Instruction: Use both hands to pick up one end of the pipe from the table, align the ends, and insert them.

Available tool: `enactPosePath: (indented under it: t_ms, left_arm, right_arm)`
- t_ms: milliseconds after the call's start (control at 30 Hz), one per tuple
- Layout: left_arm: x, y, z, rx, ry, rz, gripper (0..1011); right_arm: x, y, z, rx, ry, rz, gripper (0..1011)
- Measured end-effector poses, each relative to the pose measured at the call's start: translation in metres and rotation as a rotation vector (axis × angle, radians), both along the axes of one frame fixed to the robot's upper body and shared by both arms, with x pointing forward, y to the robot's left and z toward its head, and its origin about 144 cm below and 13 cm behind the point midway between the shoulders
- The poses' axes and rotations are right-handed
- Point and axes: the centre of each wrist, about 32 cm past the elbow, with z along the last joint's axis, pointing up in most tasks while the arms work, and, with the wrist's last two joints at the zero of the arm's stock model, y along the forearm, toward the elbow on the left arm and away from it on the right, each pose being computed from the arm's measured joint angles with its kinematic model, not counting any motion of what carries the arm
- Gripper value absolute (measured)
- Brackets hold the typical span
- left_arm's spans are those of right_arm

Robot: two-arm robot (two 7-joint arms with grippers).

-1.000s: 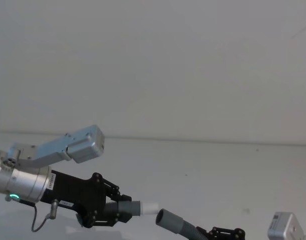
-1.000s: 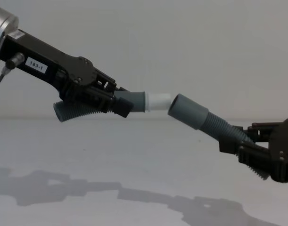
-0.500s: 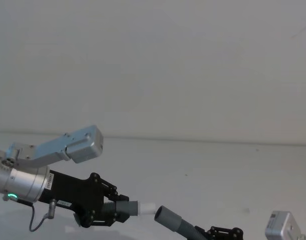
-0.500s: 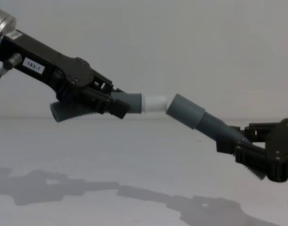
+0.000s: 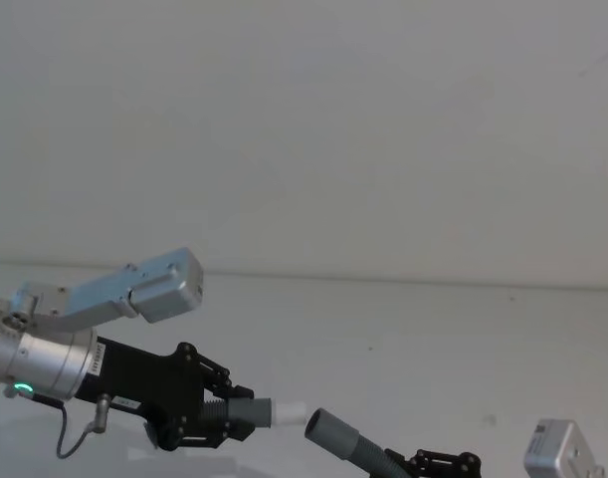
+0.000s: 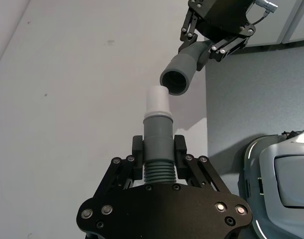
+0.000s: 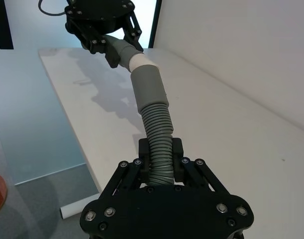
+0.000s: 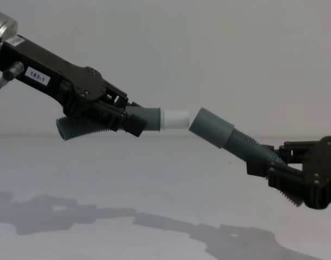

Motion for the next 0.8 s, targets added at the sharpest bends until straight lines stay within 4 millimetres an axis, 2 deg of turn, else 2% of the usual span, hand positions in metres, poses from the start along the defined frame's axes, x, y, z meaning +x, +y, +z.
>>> enactPosePath:
  t_ms: [800]
  left_arm:
    - [0.0034,-0.0006,0.0044,-0.002,-0.011,-0.014,325]
  right_arm:
    - [0.0031,0.0019,-0.0006,0.002,0.002,0.001,230]
